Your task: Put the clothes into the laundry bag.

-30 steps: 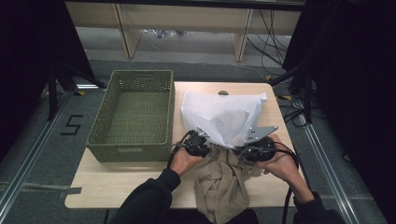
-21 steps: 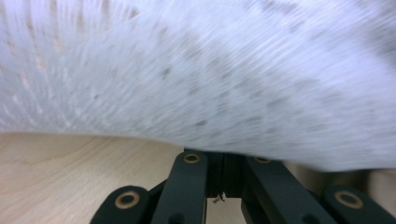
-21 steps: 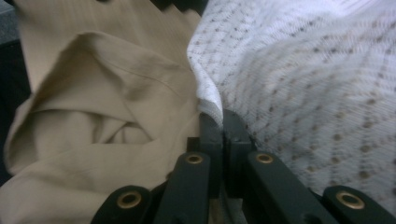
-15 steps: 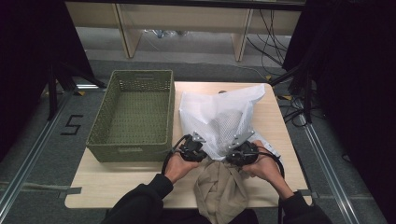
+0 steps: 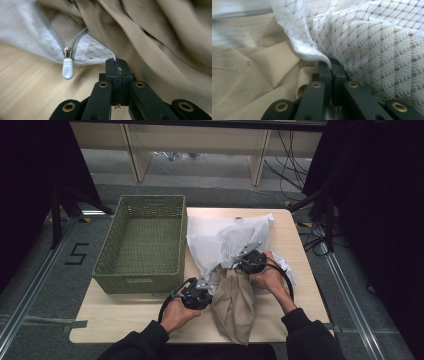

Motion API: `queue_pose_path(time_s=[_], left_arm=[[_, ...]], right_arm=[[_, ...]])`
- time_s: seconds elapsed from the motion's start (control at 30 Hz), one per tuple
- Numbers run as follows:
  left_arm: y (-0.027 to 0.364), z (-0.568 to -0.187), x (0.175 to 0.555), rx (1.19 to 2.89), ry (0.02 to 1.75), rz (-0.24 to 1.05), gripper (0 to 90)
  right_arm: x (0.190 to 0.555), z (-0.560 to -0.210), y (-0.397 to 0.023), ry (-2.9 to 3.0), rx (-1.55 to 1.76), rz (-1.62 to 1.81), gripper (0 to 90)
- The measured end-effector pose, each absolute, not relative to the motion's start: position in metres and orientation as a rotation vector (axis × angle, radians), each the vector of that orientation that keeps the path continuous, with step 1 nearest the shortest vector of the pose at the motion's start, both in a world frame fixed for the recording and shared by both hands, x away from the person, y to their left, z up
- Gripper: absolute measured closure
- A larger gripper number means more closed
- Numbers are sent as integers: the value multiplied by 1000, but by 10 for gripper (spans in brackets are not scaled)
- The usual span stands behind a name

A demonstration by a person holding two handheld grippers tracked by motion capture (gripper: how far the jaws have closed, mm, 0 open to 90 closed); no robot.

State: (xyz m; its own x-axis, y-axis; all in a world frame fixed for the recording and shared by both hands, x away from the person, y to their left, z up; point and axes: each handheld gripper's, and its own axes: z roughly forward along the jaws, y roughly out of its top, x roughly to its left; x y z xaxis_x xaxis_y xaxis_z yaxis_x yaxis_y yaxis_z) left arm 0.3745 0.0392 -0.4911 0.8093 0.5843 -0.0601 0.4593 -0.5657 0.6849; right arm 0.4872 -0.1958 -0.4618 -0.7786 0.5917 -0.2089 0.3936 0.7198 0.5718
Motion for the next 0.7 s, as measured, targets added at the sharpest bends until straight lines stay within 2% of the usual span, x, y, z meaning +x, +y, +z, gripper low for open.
queue_pose_path(time_s=[0.17, 0.3, 0.6, 0.63, 0.7], left_arm=[[56, -486, 365, 2240, 764, 240, 897], [69, -484, 368, 2206, 814, 200, 895], [85, -492, 363, 2316, 800, 209, 884], [86, -491, 361, 2308, 806, 189, 874], [88, -487, 359, 2283, 818, 233, 811]], right_arm=[[521, -464, -205, 2485, 845, 705, 900], [531, -462, -212, 2488, 869, 750, 900], [500, -446, -212, 2556, 787, 864, 900], [496, -442, -214, 2561, 762, 886, 900], [487, -429, -219, 2561, 692, 947, 900]])
